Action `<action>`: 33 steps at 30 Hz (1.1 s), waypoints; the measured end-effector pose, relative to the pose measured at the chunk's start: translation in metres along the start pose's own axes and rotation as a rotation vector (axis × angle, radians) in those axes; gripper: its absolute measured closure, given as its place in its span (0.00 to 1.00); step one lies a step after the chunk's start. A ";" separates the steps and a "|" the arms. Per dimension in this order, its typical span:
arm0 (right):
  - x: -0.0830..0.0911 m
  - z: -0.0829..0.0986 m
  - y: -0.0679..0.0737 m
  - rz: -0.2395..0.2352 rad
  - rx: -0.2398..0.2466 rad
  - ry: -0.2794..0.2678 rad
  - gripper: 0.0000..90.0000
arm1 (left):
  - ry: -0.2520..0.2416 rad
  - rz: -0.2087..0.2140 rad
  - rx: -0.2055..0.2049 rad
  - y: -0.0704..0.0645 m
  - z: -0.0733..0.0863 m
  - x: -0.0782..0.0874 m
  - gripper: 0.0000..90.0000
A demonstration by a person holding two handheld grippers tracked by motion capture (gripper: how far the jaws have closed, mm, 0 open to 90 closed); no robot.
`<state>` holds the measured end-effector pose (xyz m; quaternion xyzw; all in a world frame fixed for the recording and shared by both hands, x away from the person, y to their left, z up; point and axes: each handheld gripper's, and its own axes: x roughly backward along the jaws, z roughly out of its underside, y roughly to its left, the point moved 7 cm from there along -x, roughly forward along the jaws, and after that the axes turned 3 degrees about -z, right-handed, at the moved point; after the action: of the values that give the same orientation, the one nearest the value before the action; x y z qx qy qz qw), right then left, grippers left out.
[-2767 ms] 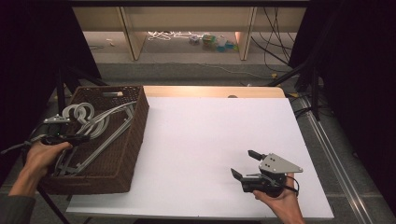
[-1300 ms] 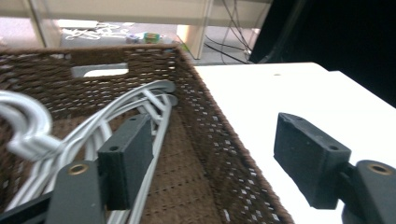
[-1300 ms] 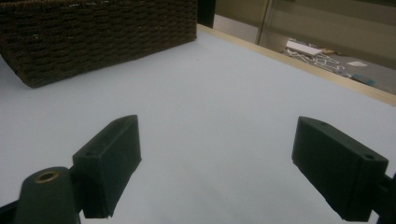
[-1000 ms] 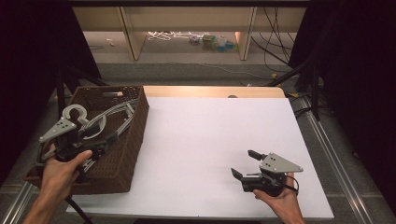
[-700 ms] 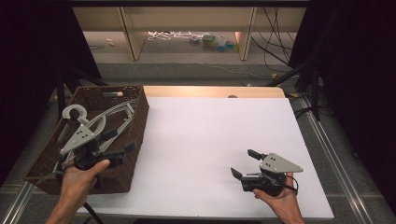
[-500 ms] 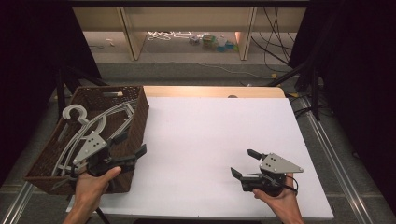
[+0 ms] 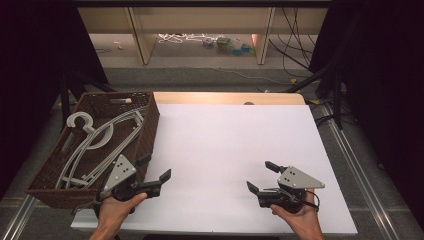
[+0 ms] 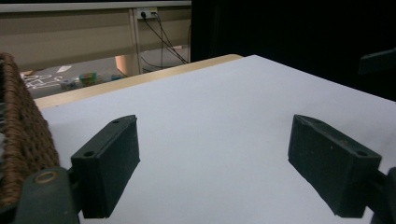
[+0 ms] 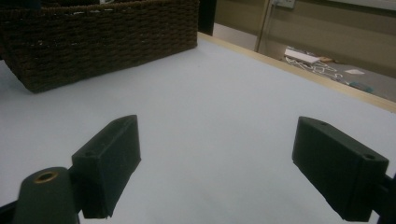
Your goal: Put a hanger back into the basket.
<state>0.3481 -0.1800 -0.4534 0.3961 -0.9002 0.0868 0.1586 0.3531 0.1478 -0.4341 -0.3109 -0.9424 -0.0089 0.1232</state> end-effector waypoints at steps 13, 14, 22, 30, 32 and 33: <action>0.008 0.005 0.010 0.029 -0.057 -0.048 0.18 | -0.022 -0.025 -0.034 -0.002 0.017 0.008 0.18; 0.011 0.006 0.011 0.030 -0.060 -0.029 0.18 | -0.026 -0.029 -0.040 -0.001 0.016 0.008 0.18; 0.008 0.009 0.016 0.021 -0.046 -0.020 0.18 | -0.027 -0.015 -0.032 -0.003 0.016 0.003 0.18; 0.008 0.009 0.018 0.018 -0.033 -0.011 0.18 | -0.039 -0.011 -0.021 -0.001 0.015 0.003 0.18; 0.007 0.008 0.018 0.016 -0.033 -0.017 0.18 | -0.026 -0.013 -0.020 -0.001 0.016 0.004 0.18; 0.007 0.008 0.016 0.024 -0.018 -0.025 0.18 | -0.028 -0.010 -0.019 -0.001 0.016 0.004 0.18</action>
<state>0.3300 -0.1757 -0.4585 0.3850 -0.9076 0.0755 0.1497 0.3463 0.1507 -0.4485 -0.3076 -0.9454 -0.0143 0.1070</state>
